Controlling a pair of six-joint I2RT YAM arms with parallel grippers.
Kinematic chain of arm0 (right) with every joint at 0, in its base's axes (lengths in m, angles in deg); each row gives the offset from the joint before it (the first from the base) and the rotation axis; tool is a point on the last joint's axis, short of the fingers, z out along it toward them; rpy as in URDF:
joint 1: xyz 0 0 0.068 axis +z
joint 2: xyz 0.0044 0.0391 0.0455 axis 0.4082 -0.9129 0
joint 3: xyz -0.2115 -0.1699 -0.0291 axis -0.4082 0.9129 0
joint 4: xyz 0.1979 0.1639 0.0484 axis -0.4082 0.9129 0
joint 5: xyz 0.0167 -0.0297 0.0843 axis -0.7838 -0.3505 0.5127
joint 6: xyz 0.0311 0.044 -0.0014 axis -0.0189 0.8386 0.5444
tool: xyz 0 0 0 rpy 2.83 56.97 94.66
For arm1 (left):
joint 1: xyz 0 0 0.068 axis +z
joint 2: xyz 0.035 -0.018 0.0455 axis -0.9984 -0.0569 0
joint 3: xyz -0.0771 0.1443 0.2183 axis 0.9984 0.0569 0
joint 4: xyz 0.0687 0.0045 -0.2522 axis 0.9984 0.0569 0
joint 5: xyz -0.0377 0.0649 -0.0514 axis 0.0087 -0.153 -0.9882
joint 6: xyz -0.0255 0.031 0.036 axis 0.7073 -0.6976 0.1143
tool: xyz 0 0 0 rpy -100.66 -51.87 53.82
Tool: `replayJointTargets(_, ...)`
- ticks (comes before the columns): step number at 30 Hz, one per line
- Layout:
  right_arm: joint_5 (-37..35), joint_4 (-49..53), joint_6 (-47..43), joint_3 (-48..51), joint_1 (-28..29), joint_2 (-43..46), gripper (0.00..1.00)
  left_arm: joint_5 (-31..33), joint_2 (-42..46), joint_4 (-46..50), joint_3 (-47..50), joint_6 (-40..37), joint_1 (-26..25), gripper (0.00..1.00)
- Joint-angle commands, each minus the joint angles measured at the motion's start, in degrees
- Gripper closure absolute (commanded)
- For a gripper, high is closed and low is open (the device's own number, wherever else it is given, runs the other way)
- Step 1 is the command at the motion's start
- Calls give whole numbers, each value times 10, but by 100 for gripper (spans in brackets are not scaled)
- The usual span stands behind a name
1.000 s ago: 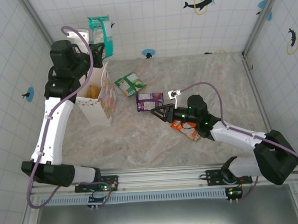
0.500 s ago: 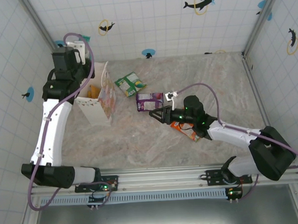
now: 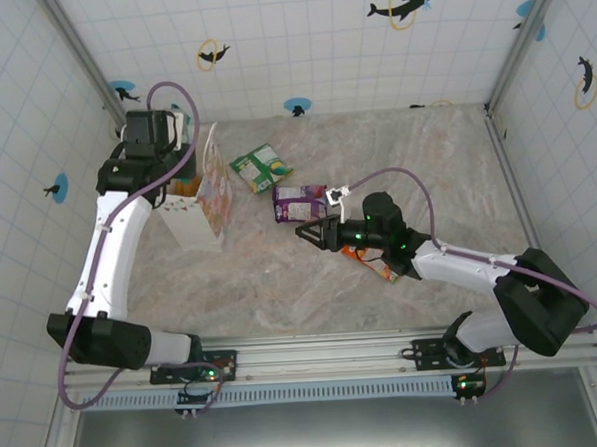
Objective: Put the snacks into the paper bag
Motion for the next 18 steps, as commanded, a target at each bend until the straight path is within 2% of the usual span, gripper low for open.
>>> replayJointTargets(1, -1, 7, -5, -31, 4, -4, 55, 13, -6, 4, -15, 11, 1, 76)
replayJointTargets(3, -3, 8, -6, -31, 4, -2, 55, 16, -5, 2, -22, 17, 1, 63)
replayJointTargets(7, -7, 9, -5, -31, 4, -2, 55, 7, 4, -10, -40, 22, 1, 53)
replayJointTargets(11, -7, 11, -4, -35, 4, -4, 55, -22, 8, -13, -64, 27, 0, 51)
replayJointTargets(15, -19, 29, 2, -44, 1, -3, 54, -79, 14, -27, -79, 40, 0, 50)
replayJointTargets(18, -40, 90, -5, -69, -10, -1, 53, -121, 12, -43, -88, 52, -1, 51)
